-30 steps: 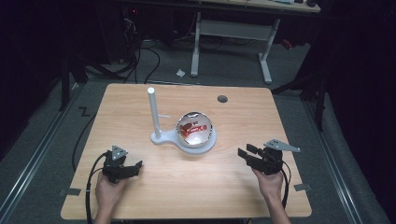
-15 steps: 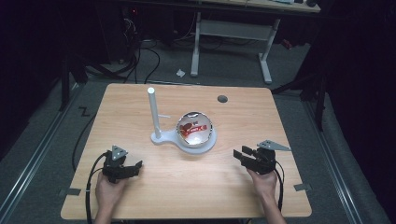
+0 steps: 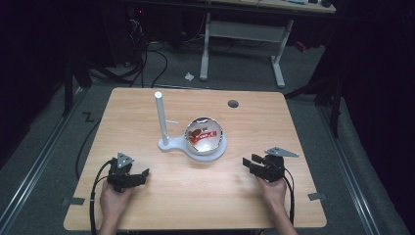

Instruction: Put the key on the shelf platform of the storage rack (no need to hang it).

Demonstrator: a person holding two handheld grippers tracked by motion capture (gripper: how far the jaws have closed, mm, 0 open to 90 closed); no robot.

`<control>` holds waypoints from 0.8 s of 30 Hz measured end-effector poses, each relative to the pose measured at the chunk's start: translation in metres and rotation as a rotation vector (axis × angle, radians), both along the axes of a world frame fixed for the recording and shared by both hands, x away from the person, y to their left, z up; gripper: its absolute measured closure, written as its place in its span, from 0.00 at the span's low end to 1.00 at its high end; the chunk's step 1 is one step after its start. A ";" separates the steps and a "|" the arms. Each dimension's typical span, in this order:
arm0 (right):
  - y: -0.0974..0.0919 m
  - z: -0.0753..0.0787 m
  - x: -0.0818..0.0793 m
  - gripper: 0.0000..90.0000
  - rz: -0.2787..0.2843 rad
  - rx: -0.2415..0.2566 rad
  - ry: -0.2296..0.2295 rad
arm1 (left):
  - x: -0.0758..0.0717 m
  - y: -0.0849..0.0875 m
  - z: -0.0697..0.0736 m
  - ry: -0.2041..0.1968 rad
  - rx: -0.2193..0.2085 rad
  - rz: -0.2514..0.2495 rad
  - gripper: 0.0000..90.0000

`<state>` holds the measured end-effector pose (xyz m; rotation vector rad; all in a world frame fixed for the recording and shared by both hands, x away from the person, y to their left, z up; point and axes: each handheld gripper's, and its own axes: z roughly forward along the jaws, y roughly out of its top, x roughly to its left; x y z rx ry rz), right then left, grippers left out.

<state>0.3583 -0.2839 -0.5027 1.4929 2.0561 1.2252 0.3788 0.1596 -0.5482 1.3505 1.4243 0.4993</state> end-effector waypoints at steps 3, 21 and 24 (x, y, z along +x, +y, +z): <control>0.001 -0.004 0.000 0.55 -0.007 -0.022 0.002 | 0.000 0.000 0.000 0.000 0.000 0.000 0.22; 0.000 -0.022 0.005 0.53 -0.053 -0.130 0.032 | 0.000 0.000 0.000 0.000 -0.003 0.001 0.22; 0.001 -0.025 0.006 0.53 -0.059 -0.150 0.038 | 0.000 0.000 0.000 0.000 -0.003 0.001 0.22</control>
